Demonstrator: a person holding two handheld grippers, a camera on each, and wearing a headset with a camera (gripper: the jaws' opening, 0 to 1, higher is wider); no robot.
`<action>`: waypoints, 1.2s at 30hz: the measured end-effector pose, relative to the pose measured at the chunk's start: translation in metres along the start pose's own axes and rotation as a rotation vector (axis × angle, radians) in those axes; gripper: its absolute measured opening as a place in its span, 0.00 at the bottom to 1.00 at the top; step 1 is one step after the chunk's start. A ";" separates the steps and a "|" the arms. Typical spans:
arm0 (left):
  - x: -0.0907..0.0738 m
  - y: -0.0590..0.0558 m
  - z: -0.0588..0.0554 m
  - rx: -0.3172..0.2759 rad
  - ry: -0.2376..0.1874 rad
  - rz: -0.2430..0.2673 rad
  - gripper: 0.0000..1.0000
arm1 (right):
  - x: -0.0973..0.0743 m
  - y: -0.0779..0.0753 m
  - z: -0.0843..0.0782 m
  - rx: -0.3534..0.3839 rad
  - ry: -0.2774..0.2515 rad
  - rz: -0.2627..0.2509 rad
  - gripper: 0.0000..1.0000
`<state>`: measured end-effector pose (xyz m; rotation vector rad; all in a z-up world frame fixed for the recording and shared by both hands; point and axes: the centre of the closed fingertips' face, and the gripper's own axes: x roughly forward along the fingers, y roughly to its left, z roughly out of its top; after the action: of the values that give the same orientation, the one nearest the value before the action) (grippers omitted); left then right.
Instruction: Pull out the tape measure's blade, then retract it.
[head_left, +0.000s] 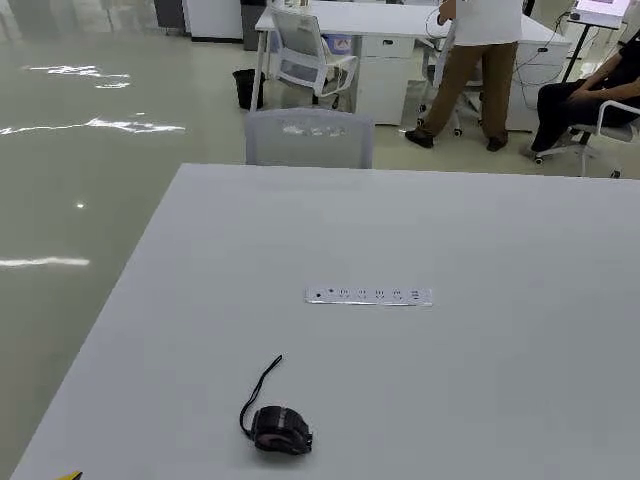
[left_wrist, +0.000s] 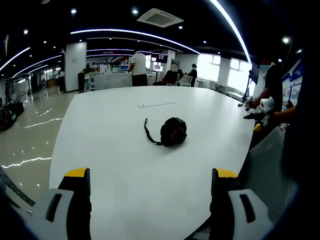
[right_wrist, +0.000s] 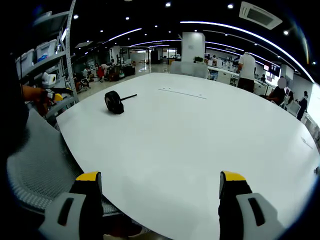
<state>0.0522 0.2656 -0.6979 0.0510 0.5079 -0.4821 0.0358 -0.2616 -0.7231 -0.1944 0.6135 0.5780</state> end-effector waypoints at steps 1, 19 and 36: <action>0.000 0.000 0.000 -0.001 0.000 0.000 0.99 | 0.000 0.000 0.000 -0.001 0.000 -0.001 1.00; 0.015 -0.007 0.001 0.027 0.046 -0.050 0.99 | 0.013 0.000 0.005 -0.045 0.010 0.038 0.96; 0.049 -0.018 0.045 0.109 0.053 -0.109 0.99 | 0.031 -0.003 0.026 -0.075 -0.016 0.067 0.98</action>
<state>0.1021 0.2205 -0.6804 0.1417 0.5381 -0.6159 0.0710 -0.2413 -0.7207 -0.2407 0.5852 0.6671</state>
